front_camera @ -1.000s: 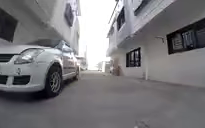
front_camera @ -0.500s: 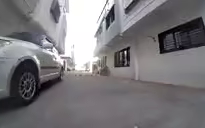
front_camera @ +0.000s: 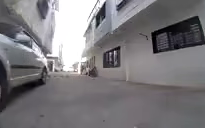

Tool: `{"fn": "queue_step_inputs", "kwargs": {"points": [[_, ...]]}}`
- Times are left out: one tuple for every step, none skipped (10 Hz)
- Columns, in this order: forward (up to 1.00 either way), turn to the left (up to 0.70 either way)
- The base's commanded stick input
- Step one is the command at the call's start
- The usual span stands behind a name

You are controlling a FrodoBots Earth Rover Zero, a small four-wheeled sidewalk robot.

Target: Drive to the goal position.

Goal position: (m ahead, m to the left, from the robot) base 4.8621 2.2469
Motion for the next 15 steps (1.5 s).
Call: {"fn": "queue_step_inputs", "kwargs": {"points": [[1.0,0.0],[1.0,0.0],[1.0,0.0],[1.0,0.0],[1.0,0.0],[1.0,0.0],[1.0,0.0],[1.0,0.0],[1.0,0.0],[1.0,0.0],[1.0,0.0],[1.0,0.0],[1.0,0.0],[1.0,0.0],[1.0,0.0]]}}
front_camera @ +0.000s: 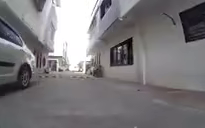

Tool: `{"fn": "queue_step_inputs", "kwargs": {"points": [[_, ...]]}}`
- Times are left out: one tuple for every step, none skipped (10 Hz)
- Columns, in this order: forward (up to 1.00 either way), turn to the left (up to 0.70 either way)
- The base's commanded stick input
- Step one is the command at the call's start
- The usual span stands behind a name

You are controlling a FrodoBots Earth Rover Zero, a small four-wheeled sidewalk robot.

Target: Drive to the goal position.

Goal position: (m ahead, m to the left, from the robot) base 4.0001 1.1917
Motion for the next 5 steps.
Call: {"fn": "queue_step_inputs", "kwargs": {"points": [[1.0,0.0],[1.0,0.0],[1.0,0.0],[1.0,0.0],[1.0,0.0]]}}
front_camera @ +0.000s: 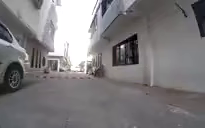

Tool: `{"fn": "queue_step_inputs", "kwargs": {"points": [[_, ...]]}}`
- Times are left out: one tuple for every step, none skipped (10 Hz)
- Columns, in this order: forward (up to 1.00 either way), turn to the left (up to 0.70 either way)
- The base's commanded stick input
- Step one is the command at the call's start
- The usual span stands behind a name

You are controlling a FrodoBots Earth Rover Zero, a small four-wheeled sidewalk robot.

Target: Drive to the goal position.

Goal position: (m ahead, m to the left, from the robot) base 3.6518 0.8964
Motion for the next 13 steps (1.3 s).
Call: {"fn": "queue_step_inputs", "kwargs": {"points": [[1.0,0.0],[1.0,0.03],[1.0,0.07],[1.0,0.12],[1.0,0.16],[1.0,0.21],[1.0,0.25],[1.0,0.3],[1.0,0.34],[1.0,0.39],[1.0,0.4],[1.0,0.4],[1.0,0.4]]}}
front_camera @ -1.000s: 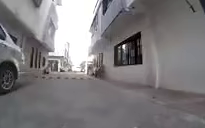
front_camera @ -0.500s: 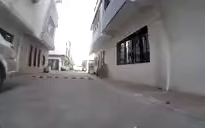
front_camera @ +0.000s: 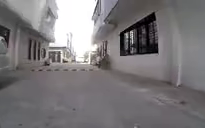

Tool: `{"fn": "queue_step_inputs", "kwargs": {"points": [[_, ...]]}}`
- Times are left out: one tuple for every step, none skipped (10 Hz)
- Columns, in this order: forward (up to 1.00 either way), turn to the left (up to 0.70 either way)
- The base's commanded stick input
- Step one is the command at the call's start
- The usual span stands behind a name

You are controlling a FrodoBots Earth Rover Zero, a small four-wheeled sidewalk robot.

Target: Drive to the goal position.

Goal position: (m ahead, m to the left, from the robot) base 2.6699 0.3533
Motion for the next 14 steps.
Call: {"fn": "queue_step_inputs", "kwargs": {"points": [[1.0,0.4],[1.0,0.0],[1.0,0.0],[1.0,0.0],[1.0,0.0],[1.0,0.0],[1.0,0.03],[1.0,0.11],[1.0,0.19],[1.0,0.28],[1.0,0.36],[1.0,0.4],[1.0,0.4],[1.0,0.4]]}}
